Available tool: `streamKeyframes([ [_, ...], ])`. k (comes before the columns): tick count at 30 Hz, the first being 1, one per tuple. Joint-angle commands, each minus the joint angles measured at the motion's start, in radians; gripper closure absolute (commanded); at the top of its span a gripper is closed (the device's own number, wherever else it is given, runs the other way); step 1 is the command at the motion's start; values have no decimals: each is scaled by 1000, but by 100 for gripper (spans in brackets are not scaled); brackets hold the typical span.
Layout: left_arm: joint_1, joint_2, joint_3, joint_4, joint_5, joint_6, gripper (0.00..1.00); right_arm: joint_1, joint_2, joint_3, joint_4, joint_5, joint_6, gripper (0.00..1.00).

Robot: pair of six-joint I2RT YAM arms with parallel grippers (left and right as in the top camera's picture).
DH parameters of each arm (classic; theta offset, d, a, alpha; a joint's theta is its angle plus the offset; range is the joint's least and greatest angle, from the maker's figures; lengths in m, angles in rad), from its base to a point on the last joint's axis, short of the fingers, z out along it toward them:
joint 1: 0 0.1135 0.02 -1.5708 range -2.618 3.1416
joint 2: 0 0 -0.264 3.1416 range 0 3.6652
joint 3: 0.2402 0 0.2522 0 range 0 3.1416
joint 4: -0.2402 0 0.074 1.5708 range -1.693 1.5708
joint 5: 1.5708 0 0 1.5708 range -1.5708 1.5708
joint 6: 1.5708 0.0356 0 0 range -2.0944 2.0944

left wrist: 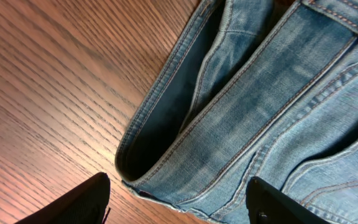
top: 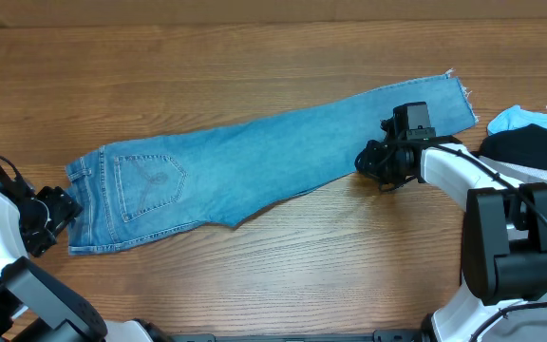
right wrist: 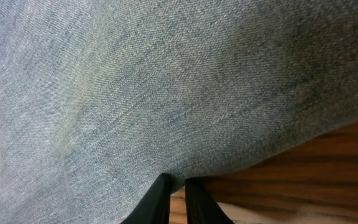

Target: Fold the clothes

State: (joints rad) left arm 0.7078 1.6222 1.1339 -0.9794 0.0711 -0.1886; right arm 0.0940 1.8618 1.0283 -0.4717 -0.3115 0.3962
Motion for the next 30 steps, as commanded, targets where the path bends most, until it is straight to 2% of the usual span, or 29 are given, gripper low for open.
streamKeyframes([
  [1, 4, 15, -7, 3, 7, -13, 27, 0, 30, 0, -10, 18, 11, 91],
  [2, 5, 16, -7, 3, 7, -13, 27, 0, 30, 0, -21, 14, 25, 96],
  [11, 5, 19, -7, 12, 7, -6, 27, -52, -5, 100, -57, -72, 17, 96],
  [17, 5, 20, -7, 28, 17, 12, 20, -59, 5, 105, 17, -33, 24, 96],
  [23, 5, 44, -7, 53, 87, 63, 14, -57, 78, 105, 19, 8, 32, 95],
  [30, 5, 104, -7, 51, 116, 89, 14, -57, 144, 105, 8, 3, 19, 95],
])
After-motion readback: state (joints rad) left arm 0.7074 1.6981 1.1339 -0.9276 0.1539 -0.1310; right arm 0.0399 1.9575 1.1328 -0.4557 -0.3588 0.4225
